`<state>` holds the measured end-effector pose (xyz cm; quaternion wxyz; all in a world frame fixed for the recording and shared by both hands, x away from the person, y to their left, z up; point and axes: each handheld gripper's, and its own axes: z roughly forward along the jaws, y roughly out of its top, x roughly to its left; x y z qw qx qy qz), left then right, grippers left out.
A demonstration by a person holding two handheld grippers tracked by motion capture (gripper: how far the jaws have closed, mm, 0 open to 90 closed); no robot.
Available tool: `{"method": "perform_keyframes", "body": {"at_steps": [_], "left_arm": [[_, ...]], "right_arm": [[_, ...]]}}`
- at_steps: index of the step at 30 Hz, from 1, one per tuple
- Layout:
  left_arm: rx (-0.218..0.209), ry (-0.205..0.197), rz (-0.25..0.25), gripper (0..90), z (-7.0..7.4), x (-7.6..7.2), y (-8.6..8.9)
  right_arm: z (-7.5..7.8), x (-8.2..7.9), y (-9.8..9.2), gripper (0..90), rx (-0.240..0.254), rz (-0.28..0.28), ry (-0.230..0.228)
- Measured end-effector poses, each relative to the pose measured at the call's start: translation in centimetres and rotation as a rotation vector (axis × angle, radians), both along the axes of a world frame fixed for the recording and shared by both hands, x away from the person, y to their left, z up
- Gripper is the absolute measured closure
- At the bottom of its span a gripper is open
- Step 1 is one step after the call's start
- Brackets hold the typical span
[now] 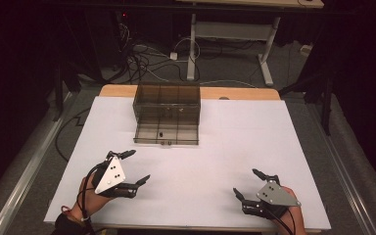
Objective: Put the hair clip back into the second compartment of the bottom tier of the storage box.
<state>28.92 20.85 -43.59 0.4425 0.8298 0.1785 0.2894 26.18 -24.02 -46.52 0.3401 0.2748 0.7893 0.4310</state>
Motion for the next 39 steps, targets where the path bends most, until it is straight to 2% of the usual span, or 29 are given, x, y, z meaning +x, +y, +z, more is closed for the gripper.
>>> {"method": "perform_keyframes", "body": {"at_steps": [6,13,20,25,29,33,39], "left_arm": [[0.01,0.015,0.03,15.2,-1.2,-0.1,0.9],[-0.005,0.051,0.063,15.1,-2.5,0.1,1.9],[0.01,0.069,0.091,15.0,-3.8,0.1,2.5],[0.006,0.096,0.101,15.0,-4.5,-0.4,2.8],[0.017,0.101,0.106,15.0,-4.6,-0.7,2.8],[0.009,0.106,0.105,15.0,-4.7,-0.8,2.7],[0.006,0.092,0.082,15.0,-4.5,-0.8,2.4]], "right_arm": [[-0.1,0.1,0.1,17.1,-0.002,0.001,0.007],[-0.3,0.2,0.0,17.2,-0.002,-0.005,0.014],[-0.2,0.0,-0.1,17.2,-0.004,-0.01,0.01],[0.0,-0.1,-0.3,17.2,0.02,-0.005,0.008],[0.0,0.0,-0.5,17.3,0.011,-0.003,0.001],[0.1,0.0,-0.6,17.3,0.018,-0.01,0.002],[0.3,-0.5,-0.6,17.3,0.006,-0.014,-0.011]]}}
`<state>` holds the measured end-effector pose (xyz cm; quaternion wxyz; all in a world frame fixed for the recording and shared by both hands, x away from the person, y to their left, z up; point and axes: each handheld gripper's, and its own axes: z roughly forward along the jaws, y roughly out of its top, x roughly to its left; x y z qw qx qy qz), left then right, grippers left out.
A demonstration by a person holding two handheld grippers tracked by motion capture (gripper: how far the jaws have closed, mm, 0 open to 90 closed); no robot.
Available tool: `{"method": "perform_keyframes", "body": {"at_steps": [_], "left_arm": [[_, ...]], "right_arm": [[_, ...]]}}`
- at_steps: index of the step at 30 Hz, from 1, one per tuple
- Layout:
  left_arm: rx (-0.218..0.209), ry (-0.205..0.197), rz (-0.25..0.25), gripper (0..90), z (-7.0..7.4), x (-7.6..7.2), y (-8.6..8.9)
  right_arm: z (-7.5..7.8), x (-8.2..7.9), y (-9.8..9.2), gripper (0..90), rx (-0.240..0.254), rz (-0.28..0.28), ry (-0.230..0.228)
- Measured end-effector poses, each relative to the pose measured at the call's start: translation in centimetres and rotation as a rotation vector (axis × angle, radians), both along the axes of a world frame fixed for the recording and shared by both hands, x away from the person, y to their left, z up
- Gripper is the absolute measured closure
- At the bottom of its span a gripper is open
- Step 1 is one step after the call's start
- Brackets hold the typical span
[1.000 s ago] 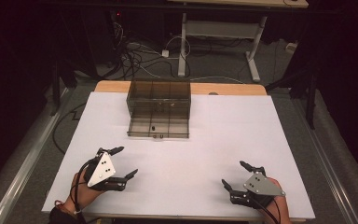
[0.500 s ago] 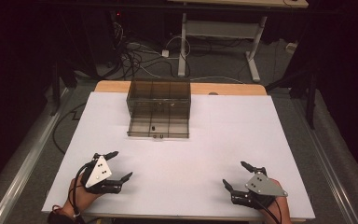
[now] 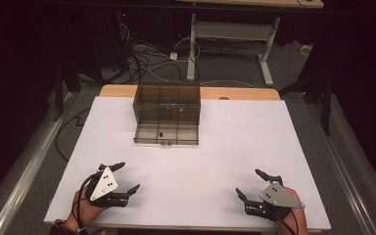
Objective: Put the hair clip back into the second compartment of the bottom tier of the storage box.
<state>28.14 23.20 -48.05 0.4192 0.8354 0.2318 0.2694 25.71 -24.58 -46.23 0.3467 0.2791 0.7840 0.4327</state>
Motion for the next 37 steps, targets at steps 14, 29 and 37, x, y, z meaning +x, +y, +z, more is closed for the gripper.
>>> {"method": "perform_keyframes", "body": {"at_steps": [14,29,37], "left_arm": [[0.019,0.006,-0.009,15.0,-0.24,0.32,-0.25],[0.027,0.002,-0.02,15.0,-0.25,0.25,-0.45],[0.031,0.011,-0.014,15.0,-0.3,0.49,-0.49]], "right_arm": [[-0.1,-0.22,0.04,17.3,-0.011,-0.002,0.002],[-0.25,-0.17,0.11,17.3,-0.027,0.003,0.004],[-0.39,-0.07,0.19,17.3,-0.03,0.015,0.016]]}}
